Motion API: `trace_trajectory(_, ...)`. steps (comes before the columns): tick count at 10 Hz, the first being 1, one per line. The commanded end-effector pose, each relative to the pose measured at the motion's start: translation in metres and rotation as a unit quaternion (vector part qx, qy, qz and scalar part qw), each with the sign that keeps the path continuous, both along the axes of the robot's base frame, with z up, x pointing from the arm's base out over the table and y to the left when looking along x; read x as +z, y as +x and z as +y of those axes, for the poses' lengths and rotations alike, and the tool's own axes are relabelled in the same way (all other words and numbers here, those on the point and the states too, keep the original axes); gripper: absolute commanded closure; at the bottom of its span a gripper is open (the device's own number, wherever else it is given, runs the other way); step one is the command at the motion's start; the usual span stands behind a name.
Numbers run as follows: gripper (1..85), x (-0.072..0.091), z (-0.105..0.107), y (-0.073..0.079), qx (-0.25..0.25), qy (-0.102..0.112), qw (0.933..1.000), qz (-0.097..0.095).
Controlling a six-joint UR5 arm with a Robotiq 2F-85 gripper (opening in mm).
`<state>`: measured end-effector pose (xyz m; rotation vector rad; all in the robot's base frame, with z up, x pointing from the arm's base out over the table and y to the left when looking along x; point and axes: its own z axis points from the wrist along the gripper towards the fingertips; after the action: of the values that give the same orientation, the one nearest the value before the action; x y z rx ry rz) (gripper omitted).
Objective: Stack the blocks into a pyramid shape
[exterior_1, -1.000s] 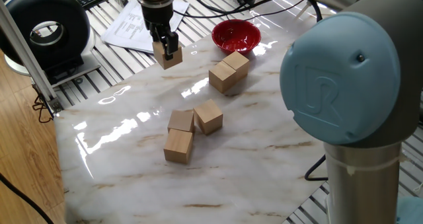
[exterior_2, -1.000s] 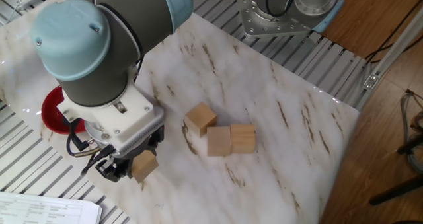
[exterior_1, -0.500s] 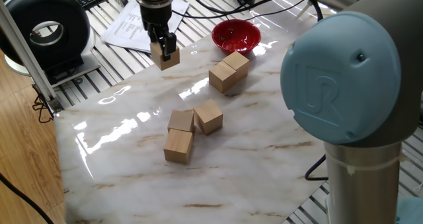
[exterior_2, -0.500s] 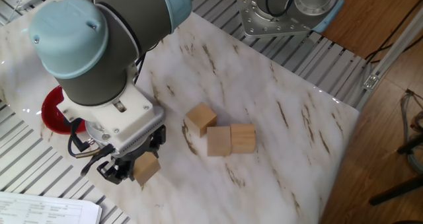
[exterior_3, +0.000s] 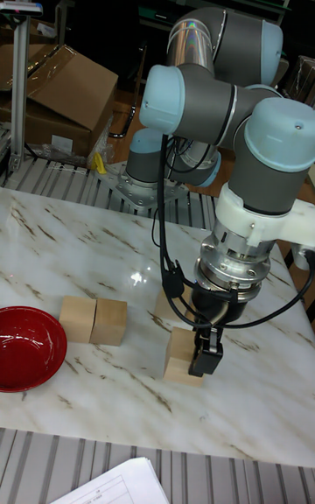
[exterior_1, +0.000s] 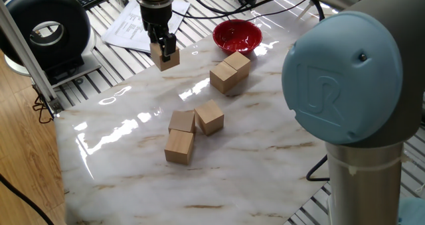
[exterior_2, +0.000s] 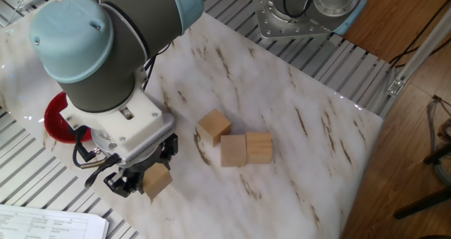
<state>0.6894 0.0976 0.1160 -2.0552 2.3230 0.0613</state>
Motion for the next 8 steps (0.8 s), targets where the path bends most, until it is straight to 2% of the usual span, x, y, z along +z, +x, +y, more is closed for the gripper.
trace_trajectory(1, 84.7, 0.001, 0.002, -0.001, -0.003, 0.006, 1.0, 0.002)
trace_trajectory(8, 84.7, 0.005, -0.008, -0.006, 0.012, -0.011, 0.9999, 0.005)
